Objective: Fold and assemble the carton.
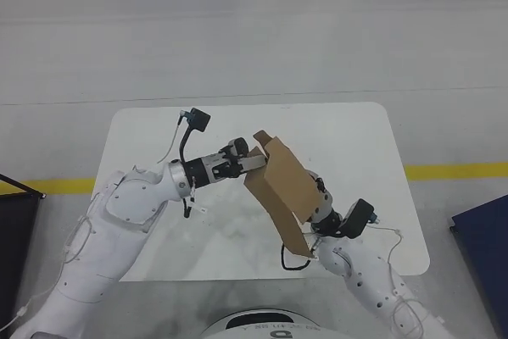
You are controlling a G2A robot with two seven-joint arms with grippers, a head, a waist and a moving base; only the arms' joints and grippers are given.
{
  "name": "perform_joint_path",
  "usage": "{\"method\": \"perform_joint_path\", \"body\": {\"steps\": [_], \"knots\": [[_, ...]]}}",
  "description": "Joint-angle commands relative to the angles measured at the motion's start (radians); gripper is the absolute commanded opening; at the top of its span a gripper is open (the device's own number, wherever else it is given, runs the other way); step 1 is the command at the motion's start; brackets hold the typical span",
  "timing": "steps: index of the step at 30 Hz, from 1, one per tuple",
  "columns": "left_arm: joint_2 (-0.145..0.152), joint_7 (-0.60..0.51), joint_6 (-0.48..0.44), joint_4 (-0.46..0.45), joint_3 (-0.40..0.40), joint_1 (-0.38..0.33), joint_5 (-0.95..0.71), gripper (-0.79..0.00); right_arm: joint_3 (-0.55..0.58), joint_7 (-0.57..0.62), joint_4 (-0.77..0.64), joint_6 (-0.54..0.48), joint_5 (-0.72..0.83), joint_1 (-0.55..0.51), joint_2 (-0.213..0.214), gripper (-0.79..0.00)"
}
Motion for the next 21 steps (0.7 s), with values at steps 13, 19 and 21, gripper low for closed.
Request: {"method": "perform_joint_path", "body": {"steps": [13, 19, 21], "knots": [[0.003, -0.026, 0.005, 0.008, -0.013, -0.010, 0.024, 0.000, 0.010, 0.021, 0.009, -0.001, -0.004, 0.016, -0.016, -0.785], [0.006, -0.027, 0.000, 0.005, -0.039, -0.004, 0.015, 0.000, 0.010, 0.021, 0.009, -0.001, -0.004, 0.016, -0.016, -0.785], [0.008, -0.020, -0.007, 0.005, -0.062, 0.005, -0.003, 0.000, 0.010, 0.021, 0.009, -0.001, -0.004, 0.016, -0.016, -0.785]]}}
